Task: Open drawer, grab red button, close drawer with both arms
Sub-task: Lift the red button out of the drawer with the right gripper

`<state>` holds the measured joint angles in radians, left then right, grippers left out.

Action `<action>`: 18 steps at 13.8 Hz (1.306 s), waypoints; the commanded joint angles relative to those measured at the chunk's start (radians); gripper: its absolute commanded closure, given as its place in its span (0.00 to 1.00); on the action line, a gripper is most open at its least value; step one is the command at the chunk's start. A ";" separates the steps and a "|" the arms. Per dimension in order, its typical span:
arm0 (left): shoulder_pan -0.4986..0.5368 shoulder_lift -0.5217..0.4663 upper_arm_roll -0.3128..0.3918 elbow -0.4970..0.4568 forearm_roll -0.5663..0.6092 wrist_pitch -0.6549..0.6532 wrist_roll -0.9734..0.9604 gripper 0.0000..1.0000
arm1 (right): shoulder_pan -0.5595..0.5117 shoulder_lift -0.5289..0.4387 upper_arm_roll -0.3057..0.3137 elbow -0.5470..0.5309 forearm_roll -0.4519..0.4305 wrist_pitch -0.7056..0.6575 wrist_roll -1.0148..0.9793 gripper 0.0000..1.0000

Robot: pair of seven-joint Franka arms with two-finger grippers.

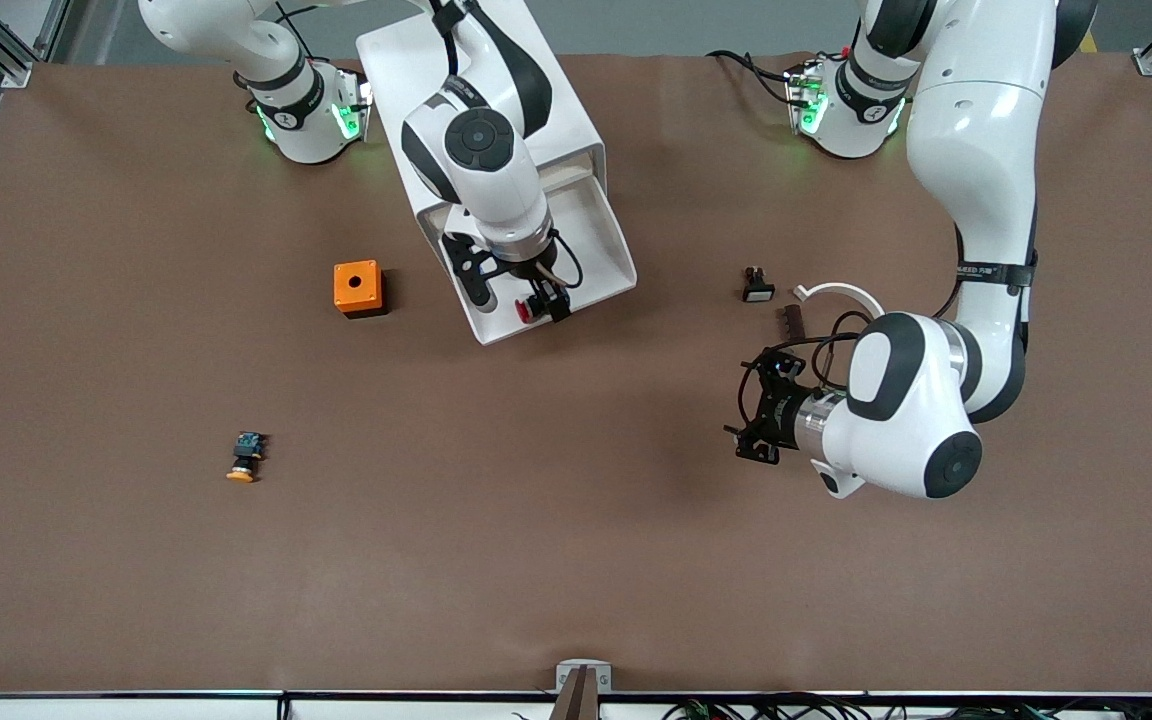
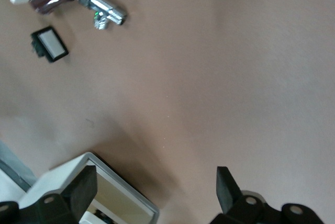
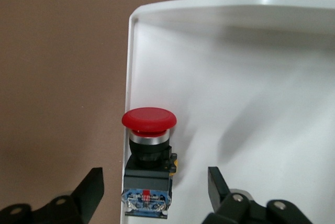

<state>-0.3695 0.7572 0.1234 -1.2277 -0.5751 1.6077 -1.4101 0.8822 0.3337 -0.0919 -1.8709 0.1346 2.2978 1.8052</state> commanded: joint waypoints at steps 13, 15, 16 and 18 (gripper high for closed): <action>-0.130 -0.044 0.012 -0.019 0.182 0.193 0.411 0.00 | -0.115 -0.013 -0.023 0.211 -0.072 -0.316 -0.433 1.00; -0.164 -0.042 0.004 -0.021 0.199 0.245 0.418 0.00 | -0.169 -0.022 -0.023 0.217 -0.079 -0.342 -0.580 1.00; -0.190 -0.039 0.004 -0.029 0.204 0.295 0.454 0.00 | -0.211 -0.025 -0.023 0.216 -0.082 -0.354 -0.683 0.99; -0.268 -0.021 0.002 -0.042 0.207 0.360 0.508 0.00 | -0.296 -0.024 -0.022 0.211 -0.082 -0.356 -0.856 0.99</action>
<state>-0.5778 0.7305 0.1236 -1.2449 -0.3931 1.9093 -0.9489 0.6679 0.3209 -0.1316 -1.6590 0.0688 1.9591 1.0915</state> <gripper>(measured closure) 0.000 0.612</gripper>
